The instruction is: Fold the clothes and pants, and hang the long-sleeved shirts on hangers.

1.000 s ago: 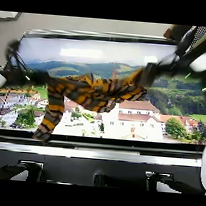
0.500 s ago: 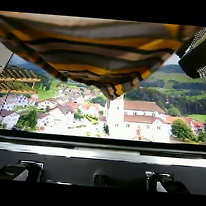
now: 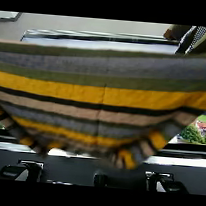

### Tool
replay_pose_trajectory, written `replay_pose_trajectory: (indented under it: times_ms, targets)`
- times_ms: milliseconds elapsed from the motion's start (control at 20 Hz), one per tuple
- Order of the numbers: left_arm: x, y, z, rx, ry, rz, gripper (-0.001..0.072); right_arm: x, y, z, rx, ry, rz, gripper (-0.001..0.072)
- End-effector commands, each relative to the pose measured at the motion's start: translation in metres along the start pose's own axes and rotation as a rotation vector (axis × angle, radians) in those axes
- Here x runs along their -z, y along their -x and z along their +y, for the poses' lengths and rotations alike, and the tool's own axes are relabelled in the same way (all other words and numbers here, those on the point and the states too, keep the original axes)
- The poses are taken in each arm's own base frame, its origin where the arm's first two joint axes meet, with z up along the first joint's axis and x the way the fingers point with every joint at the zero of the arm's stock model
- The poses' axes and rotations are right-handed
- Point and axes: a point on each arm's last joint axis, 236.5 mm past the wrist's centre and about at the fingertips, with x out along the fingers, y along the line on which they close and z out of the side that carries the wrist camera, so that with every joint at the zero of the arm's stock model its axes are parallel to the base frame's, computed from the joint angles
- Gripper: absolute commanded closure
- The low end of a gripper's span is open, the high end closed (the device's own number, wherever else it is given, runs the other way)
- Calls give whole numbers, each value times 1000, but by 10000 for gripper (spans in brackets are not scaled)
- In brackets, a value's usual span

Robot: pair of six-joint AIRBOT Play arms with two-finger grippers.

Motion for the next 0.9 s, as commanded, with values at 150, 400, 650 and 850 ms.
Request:
replay_pose_trajectory:
  times_ms: [150,400,650,850]
  targets:
    - [101,-169,5,26,67,335,689,240,-130,-28,118,171,681,689]
    - [263,-276,16,15,233,764,687,478,-171,-53,163,205,1165,690]
    - [338,-299,22,2,331,951,397,580,-154,-47,125,137,1405,453]
    - [306,-263,60,13,270,949,26,539,-141,-53,26,-25,1404,109]
